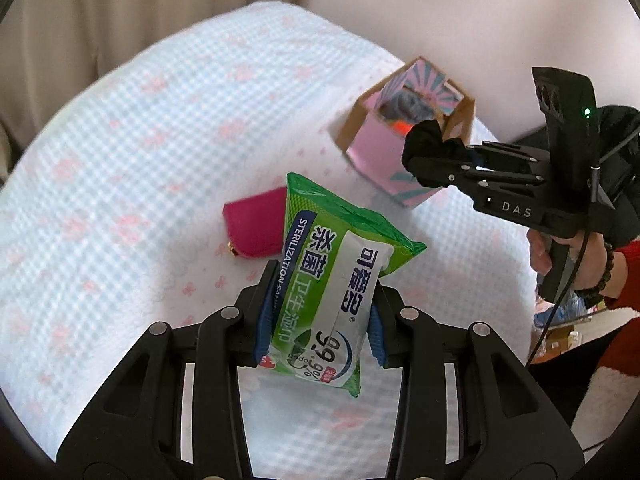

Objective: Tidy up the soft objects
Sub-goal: 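Grasp the green wet-wipes packet with the left tool while the right tool grasps the black cloth, then carry packet and black cloth over the box and open both tools to drop them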

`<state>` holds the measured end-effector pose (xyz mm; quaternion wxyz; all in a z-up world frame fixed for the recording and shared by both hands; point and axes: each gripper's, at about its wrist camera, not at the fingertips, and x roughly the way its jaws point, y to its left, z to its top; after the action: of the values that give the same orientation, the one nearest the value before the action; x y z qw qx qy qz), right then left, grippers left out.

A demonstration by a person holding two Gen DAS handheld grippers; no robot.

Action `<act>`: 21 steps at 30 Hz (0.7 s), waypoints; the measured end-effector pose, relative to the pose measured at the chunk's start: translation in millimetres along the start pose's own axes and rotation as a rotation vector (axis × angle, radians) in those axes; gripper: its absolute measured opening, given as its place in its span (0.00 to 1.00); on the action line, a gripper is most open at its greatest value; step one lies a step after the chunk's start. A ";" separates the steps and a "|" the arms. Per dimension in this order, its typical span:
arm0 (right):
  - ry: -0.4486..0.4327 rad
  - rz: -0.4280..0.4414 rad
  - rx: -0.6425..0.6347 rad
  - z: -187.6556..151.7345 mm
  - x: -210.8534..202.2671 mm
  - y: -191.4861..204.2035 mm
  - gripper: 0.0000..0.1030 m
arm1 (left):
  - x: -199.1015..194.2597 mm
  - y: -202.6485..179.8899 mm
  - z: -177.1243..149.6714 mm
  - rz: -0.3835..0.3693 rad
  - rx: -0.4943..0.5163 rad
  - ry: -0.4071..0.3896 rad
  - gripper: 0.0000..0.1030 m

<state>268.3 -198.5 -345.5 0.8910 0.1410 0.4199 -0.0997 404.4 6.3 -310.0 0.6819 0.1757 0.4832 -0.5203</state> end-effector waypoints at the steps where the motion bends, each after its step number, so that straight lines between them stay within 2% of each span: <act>1: -0.010 0.003 -0.001 4.7 -11.7 -1.0 0.25 | -7.2 -5.5 2.3 0.004 0.001 -0.006 0.34; 11: -0.090 0.028 -0.023 39.9 -105.0 -22.4 0.25 | -62.2 -80.9 49.1 0.105 -0.015 -0.078 0.34; 15: -0.116 0.044 -0.046 52.2 -141.5 -47.9 0.25 | -73.8 -113.9 68.6 0.154 -0.030 -0.095 0.34; 21: -0.112 0.083 -0.087 67.4 -178.4 -98.1 0.25 | -72.5 -171.2 104.9 0.218 -0.118 -0.133 0.34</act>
<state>175.9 -302.8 -182.6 0.9217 0.1136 0.3673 -0.0519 304.4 -100.4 -154.5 0.7741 0.1521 0.4446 -0.4242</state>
